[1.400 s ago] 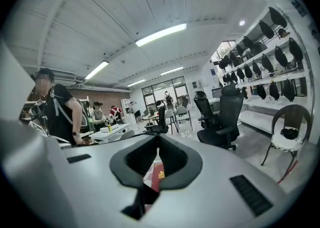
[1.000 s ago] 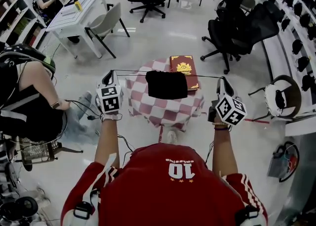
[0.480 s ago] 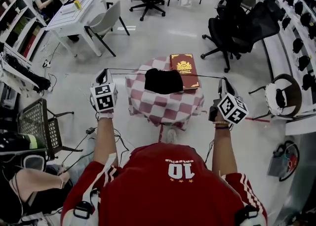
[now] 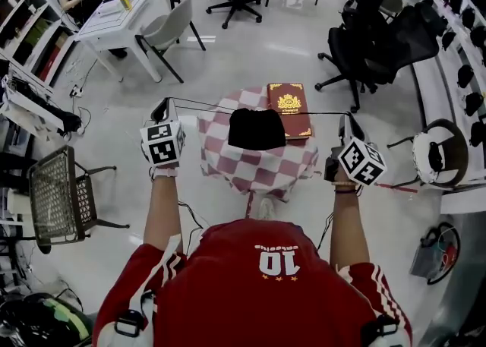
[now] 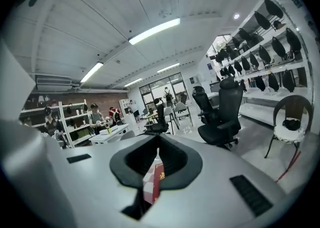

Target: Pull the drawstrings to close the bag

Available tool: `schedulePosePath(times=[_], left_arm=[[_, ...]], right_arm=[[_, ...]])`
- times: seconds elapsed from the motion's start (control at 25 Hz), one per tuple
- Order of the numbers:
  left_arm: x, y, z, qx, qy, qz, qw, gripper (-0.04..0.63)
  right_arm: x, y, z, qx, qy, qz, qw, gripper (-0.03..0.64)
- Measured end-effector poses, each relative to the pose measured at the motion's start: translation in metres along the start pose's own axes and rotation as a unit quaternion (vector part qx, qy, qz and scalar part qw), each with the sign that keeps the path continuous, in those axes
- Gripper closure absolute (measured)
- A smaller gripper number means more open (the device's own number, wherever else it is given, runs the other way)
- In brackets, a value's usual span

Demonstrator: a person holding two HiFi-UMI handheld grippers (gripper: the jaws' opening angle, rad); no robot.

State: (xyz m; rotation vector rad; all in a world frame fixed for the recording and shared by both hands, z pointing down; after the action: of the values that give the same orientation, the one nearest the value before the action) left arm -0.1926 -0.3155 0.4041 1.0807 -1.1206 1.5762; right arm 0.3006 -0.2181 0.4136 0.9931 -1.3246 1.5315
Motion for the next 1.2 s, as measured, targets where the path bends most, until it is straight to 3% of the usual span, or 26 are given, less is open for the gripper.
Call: schedulePosePath(times=[0.68,0.92,1.2], left_arm=[[-0.062,0.01,0.081,-0.006,-0.051,-0.019,0.9985,0.577],[-0.085,0.021,0.1,-0.023,-0.083,-0.048,0.9951,0.577],[-0.059,0.023,0.076,-0.007,-0.08,-0.065,0.9946,0.577]], right_arm=[[-0.031,0.002,0.115,-0.053,0.012,0.007,0.999,0.592],[-0.043,0.018,0.158,-0.086,0.006,0.009,0.996,0.592],[-0.014,0.021,0.171,-0.107,0.039,0.017,0.993,0.592]])
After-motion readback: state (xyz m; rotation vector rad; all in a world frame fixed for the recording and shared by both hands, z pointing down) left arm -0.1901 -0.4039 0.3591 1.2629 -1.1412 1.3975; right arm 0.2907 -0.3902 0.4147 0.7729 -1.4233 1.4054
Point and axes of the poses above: the fingertips, and each gripper's own axes: z forward along the fingers, y to its left, x out of its underside, the point moved 9 cm from there along -z, backward along the fingers, and after that the axes turned 6 degrees about -y, right-handed, at the moved point
